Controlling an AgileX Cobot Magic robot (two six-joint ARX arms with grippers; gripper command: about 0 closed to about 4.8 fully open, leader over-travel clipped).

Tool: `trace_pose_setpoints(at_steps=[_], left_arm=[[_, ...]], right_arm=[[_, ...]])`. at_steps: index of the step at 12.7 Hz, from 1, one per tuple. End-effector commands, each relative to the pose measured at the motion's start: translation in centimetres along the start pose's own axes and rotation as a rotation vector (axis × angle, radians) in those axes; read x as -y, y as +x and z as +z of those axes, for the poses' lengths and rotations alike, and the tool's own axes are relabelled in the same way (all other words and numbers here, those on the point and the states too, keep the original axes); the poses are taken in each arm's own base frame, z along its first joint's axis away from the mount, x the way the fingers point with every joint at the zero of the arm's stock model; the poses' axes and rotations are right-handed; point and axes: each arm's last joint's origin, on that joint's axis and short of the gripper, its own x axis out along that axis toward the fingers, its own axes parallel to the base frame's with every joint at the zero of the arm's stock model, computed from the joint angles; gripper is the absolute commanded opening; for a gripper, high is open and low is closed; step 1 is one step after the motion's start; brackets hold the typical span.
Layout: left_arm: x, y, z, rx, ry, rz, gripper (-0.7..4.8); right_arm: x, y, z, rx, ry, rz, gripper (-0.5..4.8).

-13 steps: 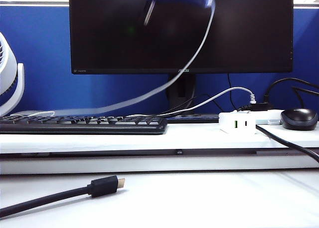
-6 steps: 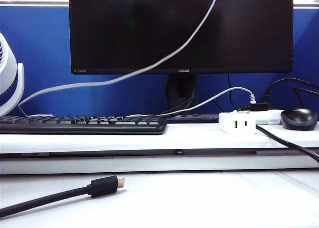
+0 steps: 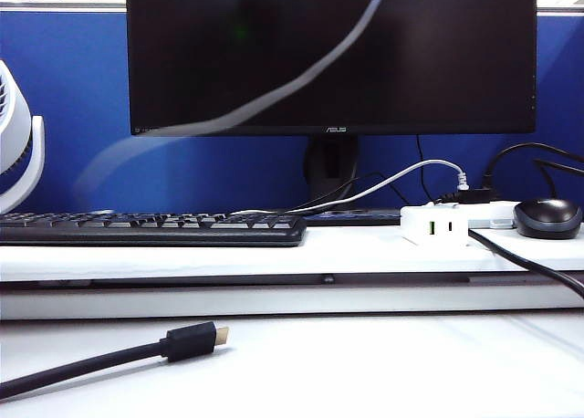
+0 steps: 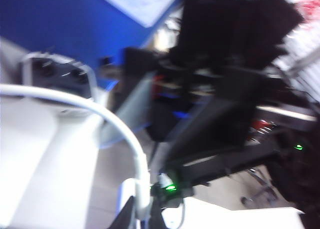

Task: Pick up the Type-C charging cable and the charging base, insert one end of the Type-C charger into the corresponding slot on the base, and finally place the plugged-in charger back on the table.

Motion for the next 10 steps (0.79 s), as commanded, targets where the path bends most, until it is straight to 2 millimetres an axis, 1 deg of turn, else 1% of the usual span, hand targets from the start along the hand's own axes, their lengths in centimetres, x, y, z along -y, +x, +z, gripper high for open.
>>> trace_pose_setpoints(at_steps=[1,3,7,8,10], left_arm=[[0.6,0.2,0.2,0.0,0.029,-0.045,-0.05],[0.9,0.7,0.2,-0.007,0.035,-0.057,-0.05],[0.9,0.8,0.2,-0.005,0.036,-0.058,-0.05],[1.1,1.1,0.2,-0.01,0.037,-0.065,-0.05],[1.3,1.5,0.2,-0.017,0.041,-0.075,-0.05]], right_arm=[[-0.5,-0.1,0.6,0.035,-0.019,0.039,1.98],[-0.8,-0.1,0.8,0.045,-0.021,0.064,1.98],[-0.9,-0.1,0.8,0.039,-0.014,0.084,1.93],[-0.9,-0.1,0.8,0.037,-0.014,0.087,1.18],[-0.9,-0.1,0.8,0.024,-0.015,0.103,0.64]])
